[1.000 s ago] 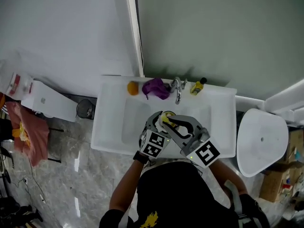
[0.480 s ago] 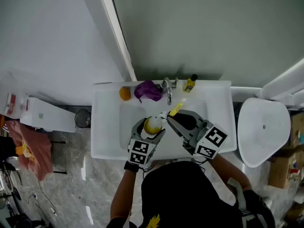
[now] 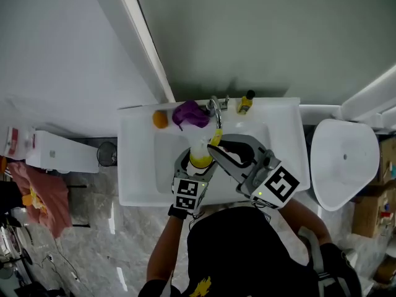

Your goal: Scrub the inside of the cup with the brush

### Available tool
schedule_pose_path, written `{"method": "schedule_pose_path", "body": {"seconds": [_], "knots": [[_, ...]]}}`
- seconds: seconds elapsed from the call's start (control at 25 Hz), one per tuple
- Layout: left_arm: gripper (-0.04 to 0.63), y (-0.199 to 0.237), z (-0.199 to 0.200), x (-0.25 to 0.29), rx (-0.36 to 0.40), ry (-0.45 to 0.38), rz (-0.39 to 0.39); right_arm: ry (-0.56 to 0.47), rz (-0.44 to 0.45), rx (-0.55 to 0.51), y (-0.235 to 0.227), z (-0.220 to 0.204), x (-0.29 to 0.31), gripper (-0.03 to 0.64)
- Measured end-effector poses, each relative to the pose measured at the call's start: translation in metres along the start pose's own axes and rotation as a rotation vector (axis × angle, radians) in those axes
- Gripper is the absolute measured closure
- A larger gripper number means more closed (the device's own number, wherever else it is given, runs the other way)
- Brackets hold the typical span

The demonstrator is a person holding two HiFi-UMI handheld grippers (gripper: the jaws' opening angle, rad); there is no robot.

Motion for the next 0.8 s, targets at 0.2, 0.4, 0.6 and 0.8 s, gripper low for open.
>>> {"method": "schedule_pose_path", "body": {"seconds": [0.2, 0.4, 0.6, 0.8], "knots": [[0.184, 0.011, -0.021, 0.002, -0.032, 0.019, 0.031, -0.016, -0.096, 0.018, -0.037, 0.017, -0.026, 0.558], [0.184, 0.034, -0.053, 0.012, -0.079, 0.022, 0.106, 0.156, -0.23, 0.083, -0.063, -0.056, -0.047, 0.558], [0.184, 0.056, -0.098, 0.04, -0.083, -0.031, 0.152, 0.367, -0.355, 0.243, -0.081, -0.192, -0.067, 0.557], [0.184, 0.07, -0.169, 0.091, -0.038, 0.036, 0.158, 0.605, -0.467, 0.368, -0.113, -0.327, -0.065, 0.557]]}}
Point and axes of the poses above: the fingertips, and each gripper's own axes: x forward along the fingers, y to its left, z out of its top, the point moved 1 cm from there along -x, backward along the fingers, and after that the axes turned 5 degrees about -z, right-handed, at the moved point
